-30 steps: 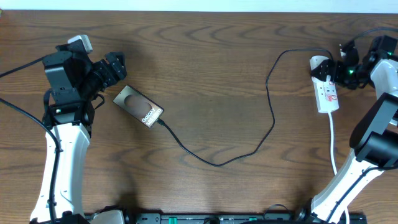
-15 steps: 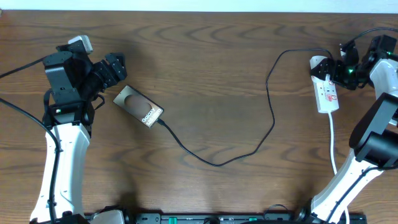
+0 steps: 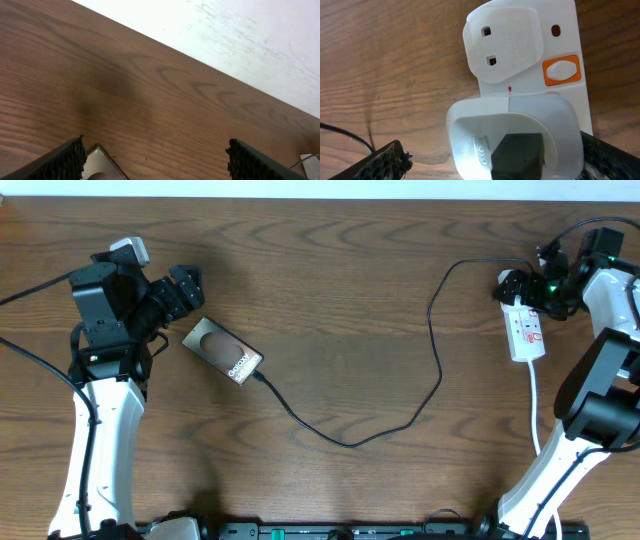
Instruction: Plug charger to phone and switch on socket
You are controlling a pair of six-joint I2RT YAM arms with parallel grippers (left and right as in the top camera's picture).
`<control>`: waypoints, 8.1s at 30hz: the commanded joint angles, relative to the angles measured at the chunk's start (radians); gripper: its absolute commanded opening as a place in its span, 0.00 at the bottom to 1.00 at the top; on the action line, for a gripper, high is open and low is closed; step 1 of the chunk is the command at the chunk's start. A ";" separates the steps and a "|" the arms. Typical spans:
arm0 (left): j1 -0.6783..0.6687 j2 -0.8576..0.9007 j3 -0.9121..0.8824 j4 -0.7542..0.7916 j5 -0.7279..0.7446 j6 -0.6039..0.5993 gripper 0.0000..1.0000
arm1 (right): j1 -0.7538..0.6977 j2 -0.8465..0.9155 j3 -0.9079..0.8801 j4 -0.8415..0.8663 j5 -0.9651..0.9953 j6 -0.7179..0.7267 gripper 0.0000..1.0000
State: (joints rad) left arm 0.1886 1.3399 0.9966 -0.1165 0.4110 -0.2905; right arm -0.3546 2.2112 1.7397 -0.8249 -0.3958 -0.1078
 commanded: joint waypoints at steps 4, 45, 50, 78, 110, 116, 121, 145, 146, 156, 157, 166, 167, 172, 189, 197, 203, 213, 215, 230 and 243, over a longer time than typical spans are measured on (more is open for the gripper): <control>-0.002 0.007 -0.011 -0.003 -0.016 0.014 0.88 | 0.072 0.007 -0.003 -0.010 -0.119 0.026 0.99; -0.002 0.007 -0.011 -0.018 -0.016 0.013 0.88 | 0.063 0.007 -0.004 -0.084 -0.006 0.142 0.99; -0.002 0.007 -0.011 -0.018 -0.016 0.013 0.88 | 0.063 0.007 -0.004 -0.108 0.027 0.171 0.99; -0.002 0.006 -0.011 -0.009 -0.016 0.013 0.88 | 0.059 -0.214 0.041 -0.138 0.270 0.303 0.99; -0.002 0.006 -0.011 -0.079 -0.017 0.013 0.88 | 0.067 -0.792 0.040 -0.243 0.304 0.530 0.99; -0.002 0.006 -0.011 -0.154 -0.032 0.015 0.88 | 0.067 -0.792 0.040 -0.243 0.304 0.529 0.99; 0.007 -0.019 -0.020 -0.164 -0.069 0.017 0.88 | 0.067 -0.792 0.040 -0.243 0.304 0.529 0.99; -0.167 -1.160 -0.993 0.433 -0.380 0.215 0.88 | 0.067 -0.792 0.040 -0.243 0.304 0.529 0.99; -0.161 -1.189 -0.992 0.397 -0.364 0.215 0.88 | 0.067 -0.792 0.040 -0.243 0.304 0.530 0.99; -0.141 -1.332 -0.992 0.051 -0.318 0.201 0.88 | 0.067 -0.792 0.040 -0.243 0.304 0.529 0.99; -0.141 -1.335 -0.992 0.051 -0.318 0.201 0.88 | 0.067 -0.792 0.040 -0.243 0.304 0.530 0.99; -0.141 -1.334 -0.992 0.051 -0.318 0.201 0.88 | 0.067 -0.792 0.040 -0.243 0.304 0.530 0.99; -0.141 -1.334 -0.992 0.051 -0.318 0.201 0.88 | 0.067 -0.792 0.040 -0.243 0.304 0.529 0.99; -0.141 -1.334 -0.992 0.051 -0.318 0.201 0.88 | 0.067 -0.792 0.040 -0.243 0.304 0.529 0.99; -0.141 -1.334 -0.992 0.051 -0.318 0.201 0.88 | 0.067 -0.792 0.040 -0.243 0.304 0.529 0.99; -0.141 -1.334 -0.992 0.051 -0.318 0.201 0.88 | 0.097 -0.794 -0.006 -0.353 0.349 0.504 0.99; -0.141 -1.334 -0.992 0.051 -0.318 0.201 0.88 | 0.227 -0.898 -0.338 -0.034 0.477 0.489 0.99; -0.141 -1.334 -0.992 0.051 -0.318 0.201 0.88 | 0.356 -1.237 -1.179 0.970 0.506 0.353 0.99; -0.141 -1.334 -0.992 0.051 -0.318 0.201 0.88 | 0.356 -1.326 -1.326 1.097 0.472 0.311 0.99; -0.141 -1.334 -0.992 0.051 -0.318 0.201 0.88 | 0.352 -2.005 -1.734 0.789 0.438 0.226 0.99; -0.141 -1.334 -0.992 0.051 -0.318 0.201 0.88 | 0.347 -2.206 -1.734 0.753 0.419 0.222 0.99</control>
State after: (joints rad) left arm 0.0441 0.0147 0.0193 -0.0292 0.0731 -0.0967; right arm -0.0055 0.0135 0.0067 -0.0681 0.0299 0.1246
